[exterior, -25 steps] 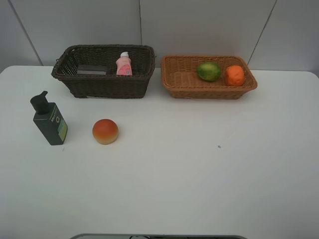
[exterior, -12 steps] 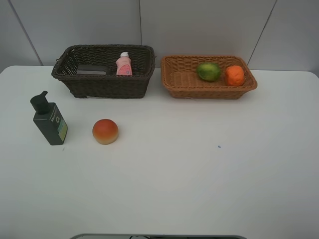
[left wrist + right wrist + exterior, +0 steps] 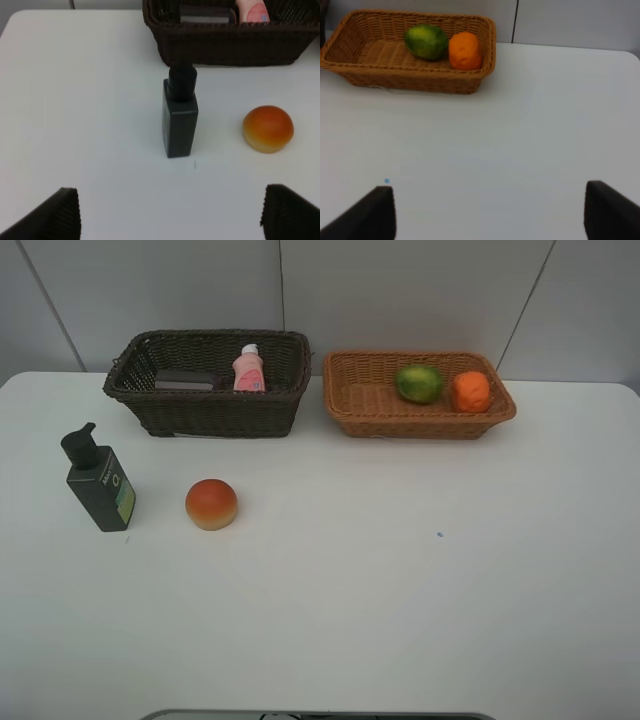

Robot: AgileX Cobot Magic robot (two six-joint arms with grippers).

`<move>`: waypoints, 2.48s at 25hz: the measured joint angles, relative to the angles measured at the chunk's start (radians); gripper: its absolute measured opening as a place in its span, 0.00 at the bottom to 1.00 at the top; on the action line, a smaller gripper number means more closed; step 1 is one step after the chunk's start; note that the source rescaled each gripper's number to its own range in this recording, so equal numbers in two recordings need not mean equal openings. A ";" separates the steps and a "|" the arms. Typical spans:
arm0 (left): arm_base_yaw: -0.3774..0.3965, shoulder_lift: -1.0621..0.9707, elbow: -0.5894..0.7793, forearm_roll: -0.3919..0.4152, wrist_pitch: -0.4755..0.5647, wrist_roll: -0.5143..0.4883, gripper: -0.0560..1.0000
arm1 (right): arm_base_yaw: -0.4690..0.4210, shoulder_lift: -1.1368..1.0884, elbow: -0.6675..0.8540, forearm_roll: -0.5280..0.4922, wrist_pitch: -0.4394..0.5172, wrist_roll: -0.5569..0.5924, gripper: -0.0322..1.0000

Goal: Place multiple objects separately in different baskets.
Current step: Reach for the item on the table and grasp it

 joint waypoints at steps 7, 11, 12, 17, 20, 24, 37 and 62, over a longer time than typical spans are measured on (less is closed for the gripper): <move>0.000 0.238 -0.034 -0.003 -0.054 0.001 0.89 | 0.000 0.000 0.000 0.000 0.000 0.000 0.77; 0.000 0.423 -0.101 -0.011 -0.101 0.001 0.90 | 0.000 0.000 0.000 0.000 0.000 0.000 0.77; 0.000 0.475 -0.116 -0.011 -0.107 0.001 0.90 | 0.000 0.000 0.000 0.000 -0.001 0.000 0.77; 0.000 0.713 -0.203 -0.013 -0.157 0.001 0.90 | 0.000 0.000 0.000 0.000 -0.001 0.000 0.77; 0.000 0.854 -0.264 -0.026 -0.158 0.001 0.90 | 0.000 0.000 0.000 0.000 -0.001 0.000 0.77; 0.000 1.003 -0.328 -0.070 -0.162 0.001 0.90 | 0.000 0.000 0.000 0.000 -0.001 0.000 0.77; 0.000 1.307 -0.365 -0.101 -0.277 0.001 0.90 | 0.000 0.000 0.000 0.000 -0.001 0.000 0.77; -0.164 1.494 -0.484 0.092 -0.211 -0.337 0.90 | 0.000 0.000 0.000 0.000 -0.001 0.000 0.77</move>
